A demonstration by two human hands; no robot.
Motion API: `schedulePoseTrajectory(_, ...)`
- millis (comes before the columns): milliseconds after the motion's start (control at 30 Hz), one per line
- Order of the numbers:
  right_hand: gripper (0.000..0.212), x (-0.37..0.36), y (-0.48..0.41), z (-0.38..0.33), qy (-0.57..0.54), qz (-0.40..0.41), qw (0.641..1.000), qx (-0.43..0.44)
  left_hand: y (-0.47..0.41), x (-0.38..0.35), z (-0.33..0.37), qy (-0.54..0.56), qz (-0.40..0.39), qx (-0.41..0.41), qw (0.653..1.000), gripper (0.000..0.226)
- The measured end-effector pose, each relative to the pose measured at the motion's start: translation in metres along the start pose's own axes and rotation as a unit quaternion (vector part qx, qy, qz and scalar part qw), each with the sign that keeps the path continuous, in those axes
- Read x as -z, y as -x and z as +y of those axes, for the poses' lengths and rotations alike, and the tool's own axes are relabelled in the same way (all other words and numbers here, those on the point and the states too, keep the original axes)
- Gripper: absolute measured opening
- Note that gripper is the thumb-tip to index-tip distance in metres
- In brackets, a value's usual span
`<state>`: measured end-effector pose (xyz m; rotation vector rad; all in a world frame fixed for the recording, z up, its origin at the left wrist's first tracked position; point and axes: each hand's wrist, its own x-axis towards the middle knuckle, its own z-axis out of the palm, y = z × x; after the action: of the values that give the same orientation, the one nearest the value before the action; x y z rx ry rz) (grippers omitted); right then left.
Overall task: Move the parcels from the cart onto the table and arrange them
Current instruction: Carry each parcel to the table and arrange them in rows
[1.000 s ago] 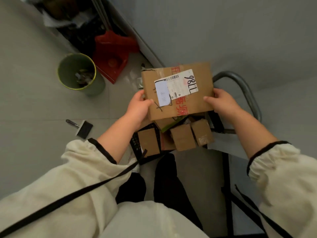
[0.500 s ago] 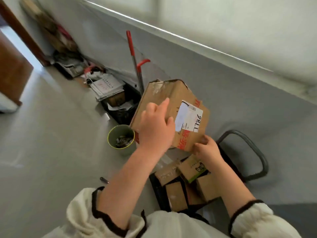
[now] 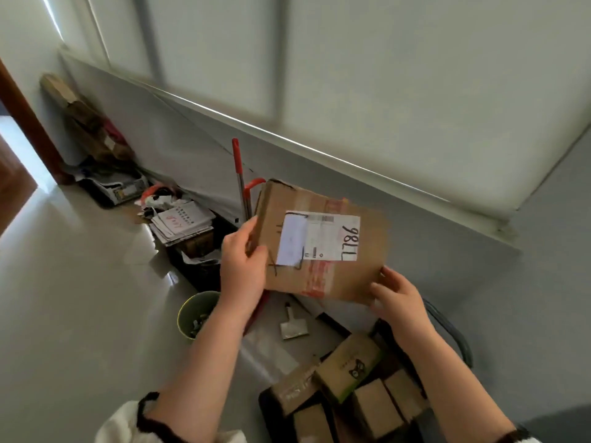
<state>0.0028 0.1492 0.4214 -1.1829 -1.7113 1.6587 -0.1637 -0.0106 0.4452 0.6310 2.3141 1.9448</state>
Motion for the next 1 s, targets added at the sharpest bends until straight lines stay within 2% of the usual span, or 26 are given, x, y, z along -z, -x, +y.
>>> schedulePoseTrajectory(67,0.045,0.004,0.015,-0.028,0.042,-0.004,0.995,0.088,-0.011,0.007,-0.014,0.109,0.019,0.090,0.990,0.043)
schedulePoseTrajectory(167,0.046,-0.005,0.044,-0.058,0.158,-0.015,0.967,0.200,-0.017,0.008,-0.032,0.241,0.020,0.202,0.949,0.046)
schedulePoseTrajectory(300,0.051,-0.026,0.071,-0.066,0.274,0.010,0.908,0.317,-0.014,0.000,-0.042,0.306,0.019,0.265,0.914,0.045)
schedulePoseTrajectory(400,0.054,-0.024,0.061,-0.070,0.256,0.036,0.915,0.309,-0.017,0.003,-0.035,0.296,0.035,0.219,0.929,0.043)
schedulePoseTrajectory(533,0.056,-0.009,0.037,-0.076,0.126,0.047,0.957,0.257,-0.028,0.014,-0.005,0.257,0.067,0.050,0.963,0.047)
schedulePoseTrajectory(667,0.041,-0.015,0.034,-0.070,0.029,0.124,0.948,0.292,-0.027,0.017,0.014,0.212,0.083,-0.094,0.969,0.035)
schedulePoseTrajectory(800,0.045,-0.027,0.038,-0.054,-0.030,0.154,0.932,0.326,-0.019,0.011,0.007,0.199,0.084,-0.131,0.968,0.032)
schedulePoseTrajectory(1000,0.035,-0.026,0.021,-0.041,-0.012,0.177,0.936,0.303,-0.013,0.006,0.000,0.154,0.072,-0.096,0.981,0.027)
